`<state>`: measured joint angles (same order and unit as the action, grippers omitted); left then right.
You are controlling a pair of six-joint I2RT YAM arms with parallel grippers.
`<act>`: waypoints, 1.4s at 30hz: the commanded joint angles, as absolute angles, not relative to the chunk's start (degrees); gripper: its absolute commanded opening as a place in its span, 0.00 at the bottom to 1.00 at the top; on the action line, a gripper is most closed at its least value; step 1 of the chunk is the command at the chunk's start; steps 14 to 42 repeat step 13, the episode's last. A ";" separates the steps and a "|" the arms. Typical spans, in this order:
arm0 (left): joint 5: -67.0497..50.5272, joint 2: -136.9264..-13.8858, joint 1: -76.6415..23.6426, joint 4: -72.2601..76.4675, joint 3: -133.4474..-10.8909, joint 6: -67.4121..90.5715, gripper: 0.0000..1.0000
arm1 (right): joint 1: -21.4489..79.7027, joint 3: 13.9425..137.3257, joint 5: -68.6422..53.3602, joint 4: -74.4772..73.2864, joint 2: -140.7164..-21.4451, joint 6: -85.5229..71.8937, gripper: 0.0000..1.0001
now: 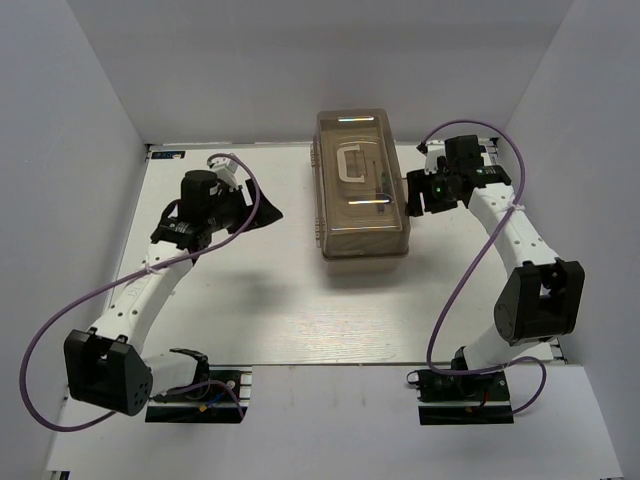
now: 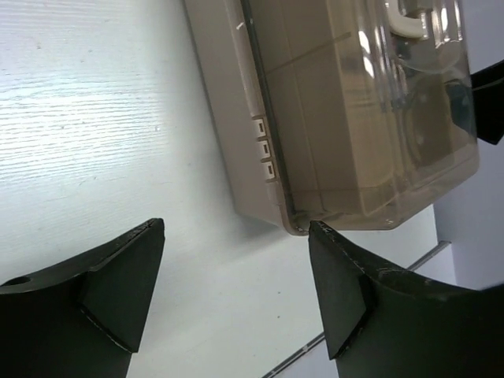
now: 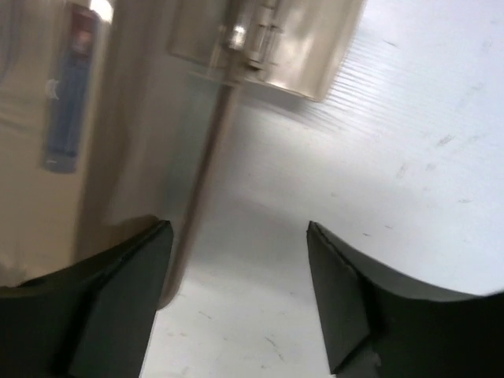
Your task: Sort the tools into containers
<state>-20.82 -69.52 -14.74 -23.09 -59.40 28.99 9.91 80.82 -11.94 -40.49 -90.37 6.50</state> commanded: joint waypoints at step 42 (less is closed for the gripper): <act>-14.77 -60.56 -14.68 -27.07 -56.43 23.21 1.00 | 11.07 76.64 -1.41 -46.93 -79.63 1.59 0.90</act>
